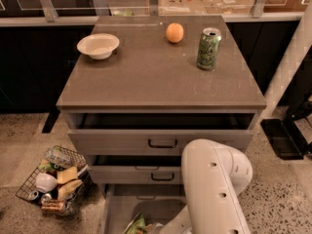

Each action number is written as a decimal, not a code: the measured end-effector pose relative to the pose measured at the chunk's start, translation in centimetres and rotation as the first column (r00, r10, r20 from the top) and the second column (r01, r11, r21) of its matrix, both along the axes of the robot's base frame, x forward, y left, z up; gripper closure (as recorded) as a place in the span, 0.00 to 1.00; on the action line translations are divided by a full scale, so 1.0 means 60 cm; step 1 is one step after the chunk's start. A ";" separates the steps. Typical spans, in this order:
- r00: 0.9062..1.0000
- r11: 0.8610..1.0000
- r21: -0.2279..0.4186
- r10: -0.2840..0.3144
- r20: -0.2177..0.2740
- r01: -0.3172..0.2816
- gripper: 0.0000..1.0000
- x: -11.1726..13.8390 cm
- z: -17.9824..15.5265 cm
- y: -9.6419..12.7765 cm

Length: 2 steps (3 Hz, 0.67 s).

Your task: Pick green rice chip bag from bottom drawer and place on counter

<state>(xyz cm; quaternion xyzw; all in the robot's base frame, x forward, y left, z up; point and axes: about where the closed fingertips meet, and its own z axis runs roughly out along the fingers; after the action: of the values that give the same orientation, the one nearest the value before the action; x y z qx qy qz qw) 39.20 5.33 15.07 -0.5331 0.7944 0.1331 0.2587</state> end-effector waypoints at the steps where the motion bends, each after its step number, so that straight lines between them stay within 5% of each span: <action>1: 0.997 0.999 -0.038 0.020 0.077 -0.017 1.00 -0.009 0.080 0.021; 2: 0.988 0.997 -0.074 0.016 0.156 -0.005 1.00 -0.031 0.155 0.012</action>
Offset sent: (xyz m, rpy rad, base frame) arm -0.0285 -0.0056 0.1587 -0.1144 -0.2935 -0.0192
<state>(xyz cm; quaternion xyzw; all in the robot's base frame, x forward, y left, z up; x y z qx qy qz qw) 37.37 6.08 24.38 -0.5552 0.7733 0.0629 0.2995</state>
